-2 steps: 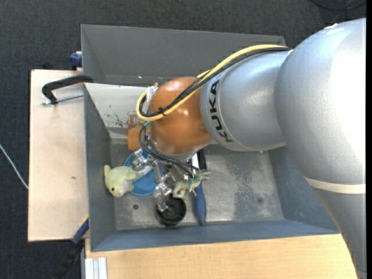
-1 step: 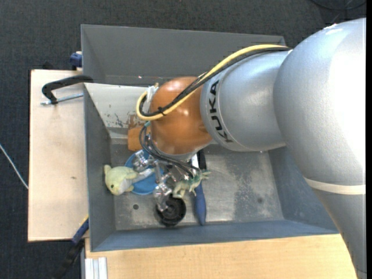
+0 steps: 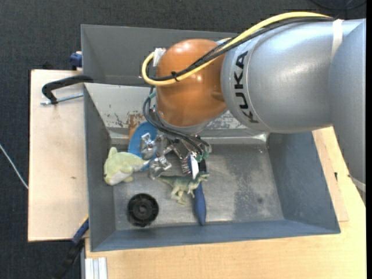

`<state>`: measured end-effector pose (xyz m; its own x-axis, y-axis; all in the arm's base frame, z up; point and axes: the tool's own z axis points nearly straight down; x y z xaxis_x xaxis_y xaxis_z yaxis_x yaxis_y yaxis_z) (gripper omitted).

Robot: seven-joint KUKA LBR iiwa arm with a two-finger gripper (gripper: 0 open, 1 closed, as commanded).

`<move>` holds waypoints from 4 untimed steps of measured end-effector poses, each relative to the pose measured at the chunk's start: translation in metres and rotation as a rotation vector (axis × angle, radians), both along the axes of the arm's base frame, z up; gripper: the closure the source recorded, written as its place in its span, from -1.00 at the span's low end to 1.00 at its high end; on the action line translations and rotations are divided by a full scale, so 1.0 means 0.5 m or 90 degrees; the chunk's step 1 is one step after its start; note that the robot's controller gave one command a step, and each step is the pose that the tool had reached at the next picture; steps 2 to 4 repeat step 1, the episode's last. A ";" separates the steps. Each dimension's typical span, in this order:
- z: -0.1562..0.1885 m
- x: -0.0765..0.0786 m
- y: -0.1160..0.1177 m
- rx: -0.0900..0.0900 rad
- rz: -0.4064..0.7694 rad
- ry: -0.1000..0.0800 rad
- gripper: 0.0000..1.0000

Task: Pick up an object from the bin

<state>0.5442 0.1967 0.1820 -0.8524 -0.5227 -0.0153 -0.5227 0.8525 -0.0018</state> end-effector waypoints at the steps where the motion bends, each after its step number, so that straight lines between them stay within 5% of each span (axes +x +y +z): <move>1: 0.159 -0.007 -0.005 -0.001 0.025 -0.001 1.00; 4: 0.159 -0.007 -0.005 -0.001 0.025 -0.001 1.00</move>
Offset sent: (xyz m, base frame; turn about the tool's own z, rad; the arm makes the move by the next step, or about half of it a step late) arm -0.0060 -0.0043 0.0732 -0.0401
